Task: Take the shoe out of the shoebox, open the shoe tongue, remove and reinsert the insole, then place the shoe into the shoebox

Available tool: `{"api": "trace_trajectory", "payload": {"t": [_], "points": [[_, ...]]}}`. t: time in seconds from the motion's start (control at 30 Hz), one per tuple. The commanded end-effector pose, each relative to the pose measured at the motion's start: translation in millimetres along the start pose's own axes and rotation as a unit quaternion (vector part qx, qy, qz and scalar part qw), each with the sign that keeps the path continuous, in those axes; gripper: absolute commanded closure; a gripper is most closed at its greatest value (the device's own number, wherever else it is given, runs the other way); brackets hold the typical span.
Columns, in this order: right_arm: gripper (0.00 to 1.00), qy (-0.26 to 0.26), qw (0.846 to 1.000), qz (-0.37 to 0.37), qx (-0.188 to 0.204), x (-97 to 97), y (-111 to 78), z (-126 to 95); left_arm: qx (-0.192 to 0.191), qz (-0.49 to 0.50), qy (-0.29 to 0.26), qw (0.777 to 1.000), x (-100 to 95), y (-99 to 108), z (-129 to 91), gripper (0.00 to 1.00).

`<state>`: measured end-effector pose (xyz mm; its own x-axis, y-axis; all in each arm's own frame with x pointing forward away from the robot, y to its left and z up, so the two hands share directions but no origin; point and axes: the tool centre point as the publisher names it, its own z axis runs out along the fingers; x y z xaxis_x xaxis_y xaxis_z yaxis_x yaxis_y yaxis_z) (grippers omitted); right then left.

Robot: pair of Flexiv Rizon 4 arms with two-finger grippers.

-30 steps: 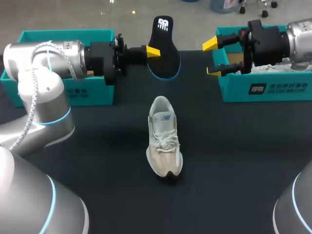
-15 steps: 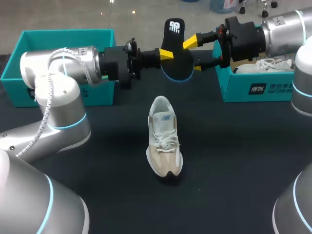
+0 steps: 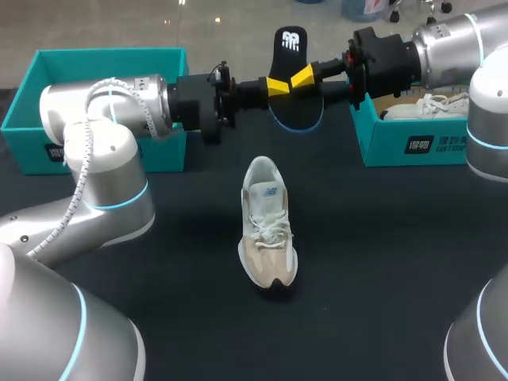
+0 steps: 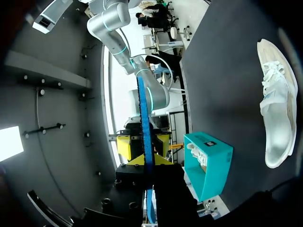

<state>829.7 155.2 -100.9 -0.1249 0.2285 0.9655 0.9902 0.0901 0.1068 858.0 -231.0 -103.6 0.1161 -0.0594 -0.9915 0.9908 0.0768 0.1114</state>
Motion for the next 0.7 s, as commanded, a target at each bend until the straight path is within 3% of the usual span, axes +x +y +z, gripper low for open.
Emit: {"api": "trace_trajectory", "payload": {"t": [0.03, 0.2, 0.33, 0.53, 0.57, 0.6, 0.7], "points": [[0.56, 0.0, 1.0, 0.001, 0.001, -1.0, -0.1, -0.8, -0.003, 0.002, 0.001, 1.0, -0.2, -0.3, -0.1, 1.0], [0.67, 0.001, 1.0, 0.004, 0.003, -4.9, -1.2, -1.1, -0.006, 0.004, 0.0, 1.0, -1.3, 0.3, -0.2, 1.0], [1.0, 0.004, 1.0, 0.007, 0.003, -7.0, -2.0, -0.2, -0.001, -0.001, -0.009, 1.0, -3.1, -1.2, 1.9, 1.0], [1.0, 0.006, 1.0, 0.0, 0.003, -7.8, -2.2, 0.7, 0.0, -0.004, -0.007, 1.0, -2.0, -1.2, 2.3, 1.0], [1.0, 0.005, 1.0, -0.004, 0.002, -7.4, -2.3, 0.7, 0.0, -0.004, -0.002, 1.0, -2.1, -0.8, 1.3, 0.74], [1.0, 0.004, 1.0, -0.01, -0.001, -6.6, -2.4, 0.3, 0.002, -0.001, 0.004, 1.0, -1.6, -0.2, 0.2, 0.0], [1.0, 0.002, 1.0, -0.018, -0.008, -4.8, -2.0, -1.6, 0.005, 0.005, 0.003, 1.0, -1.8, 2.3, -5.3, 0.0]]}}
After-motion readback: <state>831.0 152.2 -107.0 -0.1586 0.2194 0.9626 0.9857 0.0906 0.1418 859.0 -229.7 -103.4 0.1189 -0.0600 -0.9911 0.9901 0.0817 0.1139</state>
